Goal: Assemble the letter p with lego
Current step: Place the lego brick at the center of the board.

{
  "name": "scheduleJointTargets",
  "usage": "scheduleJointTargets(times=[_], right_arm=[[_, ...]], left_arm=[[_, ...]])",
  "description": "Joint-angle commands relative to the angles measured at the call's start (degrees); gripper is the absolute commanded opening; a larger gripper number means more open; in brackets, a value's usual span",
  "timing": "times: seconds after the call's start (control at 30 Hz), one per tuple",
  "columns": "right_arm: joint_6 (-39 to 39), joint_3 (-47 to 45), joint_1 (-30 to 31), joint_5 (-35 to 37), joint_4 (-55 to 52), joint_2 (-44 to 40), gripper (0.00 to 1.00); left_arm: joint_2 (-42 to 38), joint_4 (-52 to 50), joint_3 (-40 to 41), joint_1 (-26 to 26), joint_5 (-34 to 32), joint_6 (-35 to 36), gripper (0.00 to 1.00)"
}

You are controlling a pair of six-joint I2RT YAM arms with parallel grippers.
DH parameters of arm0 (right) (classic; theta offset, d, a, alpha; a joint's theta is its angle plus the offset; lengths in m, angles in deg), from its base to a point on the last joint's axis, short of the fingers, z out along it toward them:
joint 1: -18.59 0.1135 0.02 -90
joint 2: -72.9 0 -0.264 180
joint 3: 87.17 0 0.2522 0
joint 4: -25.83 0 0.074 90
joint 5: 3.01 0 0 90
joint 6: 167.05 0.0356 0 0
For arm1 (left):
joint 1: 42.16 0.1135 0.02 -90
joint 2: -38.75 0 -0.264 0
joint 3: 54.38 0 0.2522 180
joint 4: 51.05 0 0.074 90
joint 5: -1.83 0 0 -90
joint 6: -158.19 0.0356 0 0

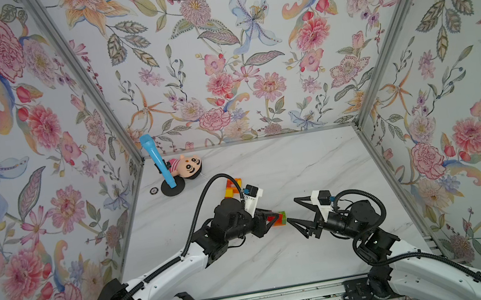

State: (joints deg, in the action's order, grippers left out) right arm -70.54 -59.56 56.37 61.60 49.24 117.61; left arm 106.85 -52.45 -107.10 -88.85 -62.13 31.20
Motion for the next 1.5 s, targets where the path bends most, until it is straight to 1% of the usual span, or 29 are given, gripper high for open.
scheduleJointTargets(times=[0.0,0.07,0.2,0.27,0.33,0.47,0.6,0.87,1.2,1.4,1.47], right_arm=[[2.4,-0.8,-0.3,-5.6,10.7,1.2,0.82],[1.2,-0.2,-0.3,-7.0,10.6,2.1,0.81],[-0.7,-1.0,-0.3,-9.1,12.5,2.5,0.81],[-2.3,-1.2,0.1,-9.0,12.7,2.2,0.77],[-5.6,-1.2,1.9,-6.7,11.2,1.4,0.75],[-12.4,-0.7,5.7,0.1,6.9,0.5,0.69],[-14.9,-0.7,7.2,3.6,6.4,0.6,0.61],[-17.5,0.2,9.0,6.3,5.9,1.8,0.49],[-18.5,0.4,9.9,7.5,6.1,1.2,0.46],[-19.5,0.0,10.9,8.9,6.6,0.8,0.52],[-20.1,0.0,11.4,9.1,6.3,0.8,0.52]], left_arm=[[-3.3,8.2,2.5,0.6,2.9,-2.6,0.22],[-4.5,10.0,3.4,0.6,3.6,-3.1,0.23],[-5.0,14.6,5.0,0.5,7.1,-4.2,0.23],[-4.9,16.1,5.4,0.6,8.8,-4.8,0.23],[-4.8,17.6,5.5,0.6,10.3,-5.6,0.23],[-4.7,17.3,5.0,0.6,12.0,-5.7,0.23],[-4.7,17.1,4.9,0.6,12.5,-6.1,0.23],[-3.8,19.0,5.2,0.6,14.0,-7.6,0.24],[-1.7,18.8,5.0,0.6,15.2,-8.1,0.25],[-0.6,18.5,5.0,0.5,15.9,-8.4,0.26],[-0.4,18.5,5.0,0.5,15.8,-8.4,0.26]])
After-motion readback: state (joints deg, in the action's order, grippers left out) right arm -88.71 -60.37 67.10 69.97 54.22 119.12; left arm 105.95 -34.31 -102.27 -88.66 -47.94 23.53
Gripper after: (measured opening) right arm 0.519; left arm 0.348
